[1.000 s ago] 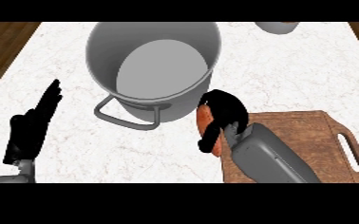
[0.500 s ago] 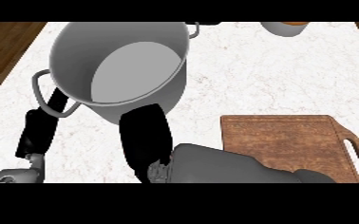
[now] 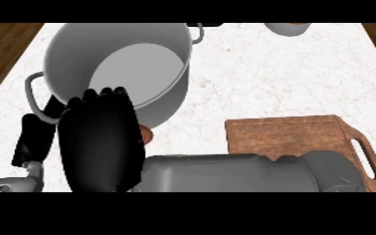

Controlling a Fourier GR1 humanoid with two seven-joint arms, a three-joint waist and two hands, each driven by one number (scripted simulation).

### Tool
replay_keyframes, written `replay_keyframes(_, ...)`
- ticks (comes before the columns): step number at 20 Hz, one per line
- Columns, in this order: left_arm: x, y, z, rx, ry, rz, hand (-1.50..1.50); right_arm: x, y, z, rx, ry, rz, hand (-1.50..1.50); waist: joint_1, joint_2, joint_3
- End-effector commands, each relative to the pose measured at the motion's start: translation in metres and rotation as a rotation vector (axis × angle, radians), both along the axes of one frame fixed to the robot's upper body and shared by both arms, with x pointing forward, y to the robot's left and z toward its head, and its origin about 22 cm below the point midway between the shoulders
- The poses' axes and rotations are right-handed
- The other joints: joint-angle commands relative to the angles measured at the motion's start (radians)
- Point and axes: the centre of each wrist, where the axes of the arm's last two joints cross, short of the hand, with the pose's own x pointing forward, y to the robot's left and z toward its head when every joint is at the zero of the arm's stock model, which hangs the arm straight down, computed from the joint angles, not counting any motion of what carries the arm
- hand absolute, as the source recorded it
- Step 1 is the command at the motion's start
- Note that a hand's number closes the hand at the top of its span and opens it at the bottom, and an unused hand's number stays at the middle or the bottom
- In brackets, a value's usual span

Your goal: Pick the sweet potato from the cutting board and place it in the pot

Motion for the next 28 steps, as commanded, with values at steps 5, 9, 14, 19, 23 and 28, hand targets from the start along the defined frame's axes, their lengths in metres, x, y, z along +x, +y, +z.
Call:
replay_keyframes(5, -0.006, 0.010, -0.003, 0.005, -0.009, 0.011, 0.00, 0.011, 0.009, 0.033, 0.304, -0.018, -0.151, 1.50, -0.013, 0.009, 0.001)
replay_keyframes(9, -0.002, 0.000, 0.001, 0.002, -0.025, 0.021, 0.00, 0.037, 0.013, 0.036, 0.354, -0.067, -0.174, 1.50, -0.013, 0.015, 0.001)
replay_keyframes(14, -0.011, 0.011, 0.002, 0.006, -0.015, 0.023, 0.00, 0.064, 0.011, 0.048, 0.388, -0.050, -0.168, 1.50, -0.024, 0.014, 0.002)
replay_keyframes(19, -0.010, 0.003, -0.005, -0.006, -0.016, 0.017, 0.00, 0.104, 0.004, 0.024, 0.376, -0.074, -0.200, 1.50, -0.024, 0.018, 0.002)
replay_keyframes(23, -0.008, 0.008, -0.006, -0.013, -0.020, 0.019, 0.00, 0.135, -0.003, 0.037, 0.368, -0.044, -0.187, 1.50, -0.015, 0.023, 0.001)
replay_keyframes(28, 0.000, 0.001, 0.017, 0.015, -0.036, 0.017, 0.00, 0.175, -0.028, 0.016, 0.297, -0.015, -0.207, 1.50, -0.011, 0.028, 0.002)
